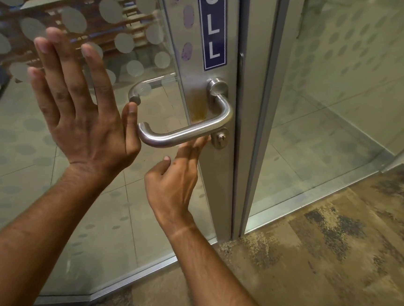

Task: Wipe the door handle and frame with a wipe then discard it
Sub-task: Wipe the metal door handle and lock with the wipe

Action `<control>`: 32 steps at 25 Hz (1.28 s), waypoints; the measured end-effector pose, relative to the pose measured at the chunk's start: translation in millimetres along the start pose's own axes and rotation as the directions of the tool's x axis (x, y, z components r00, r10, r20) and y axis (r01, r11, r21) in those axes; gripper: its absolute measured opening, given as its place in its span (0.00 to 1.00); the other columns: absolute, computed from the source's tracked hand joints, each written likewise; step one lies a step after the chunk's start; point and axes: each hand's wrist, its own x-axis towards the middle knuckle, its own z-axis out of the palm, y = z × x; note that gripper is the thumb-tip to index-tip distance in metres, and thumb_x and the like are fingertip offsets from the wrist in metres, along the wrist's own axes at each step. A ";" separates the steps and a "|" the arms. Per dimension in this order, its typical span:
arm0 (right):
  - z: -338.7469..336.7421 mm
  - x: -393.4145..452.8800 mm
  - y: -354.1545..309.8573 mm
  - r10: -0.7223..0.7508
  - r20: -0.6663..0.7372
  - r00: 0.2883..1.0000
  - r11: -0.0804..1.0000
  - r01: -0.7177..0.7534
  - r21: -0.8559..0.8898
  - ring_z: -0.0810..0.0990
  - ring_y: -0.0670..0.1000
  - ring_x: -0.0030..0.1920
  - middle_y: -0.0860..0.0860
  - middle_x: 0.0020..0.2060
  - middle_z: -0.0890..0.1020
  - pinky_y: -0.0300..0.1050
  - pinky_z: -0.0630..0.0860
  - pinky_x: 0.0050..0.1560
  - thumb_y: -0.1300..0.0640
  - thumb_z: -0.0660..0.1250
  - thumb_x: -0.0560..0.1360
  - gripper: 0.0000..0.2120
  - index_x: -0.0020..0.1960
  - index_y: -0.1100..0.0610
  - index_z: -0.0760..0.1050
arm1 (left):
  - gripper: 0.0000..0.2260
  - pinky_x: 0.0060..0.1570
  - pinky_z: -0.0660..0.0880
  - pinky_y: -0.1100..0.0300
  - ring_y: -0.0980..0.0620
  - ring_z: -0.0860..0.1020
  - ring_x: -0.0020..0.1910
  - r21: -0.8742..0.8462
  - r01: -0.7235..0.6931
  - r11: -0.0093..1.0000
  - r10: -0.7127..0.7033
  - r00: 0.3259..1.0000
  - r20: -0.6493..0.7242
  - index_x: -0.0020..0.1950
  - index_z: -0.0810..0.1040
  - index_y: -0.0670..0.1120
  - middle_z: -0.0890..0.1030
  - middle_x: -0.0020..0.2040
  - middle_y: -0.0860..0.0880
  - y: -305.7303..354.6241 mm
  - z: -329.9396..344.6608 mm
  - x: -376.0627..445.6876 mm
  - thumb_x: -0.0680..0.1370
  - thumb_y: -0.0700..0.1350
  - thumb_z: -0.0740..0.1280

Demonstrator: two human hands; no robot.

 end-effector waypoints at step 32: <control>-51.7 40.0 35.1 -0.593 0.240 0.769 0.638 0.630 -0.443 0.56 0.64 0.77 0.67 0.75 0.59 0.60 0.57 0.76 0.69 0.58 0.74 0.28 0.74 0.71 0.60 | 0.36 0.78 0.37 0.49 0.46 0.36 0.79 0.121 -0.126 0.985 0.146 0.973 -0.179 0.81 0.41 0.42 0.33 0.80 0.44 -6.7 9.7 -3.4 0.80 0.56 0.55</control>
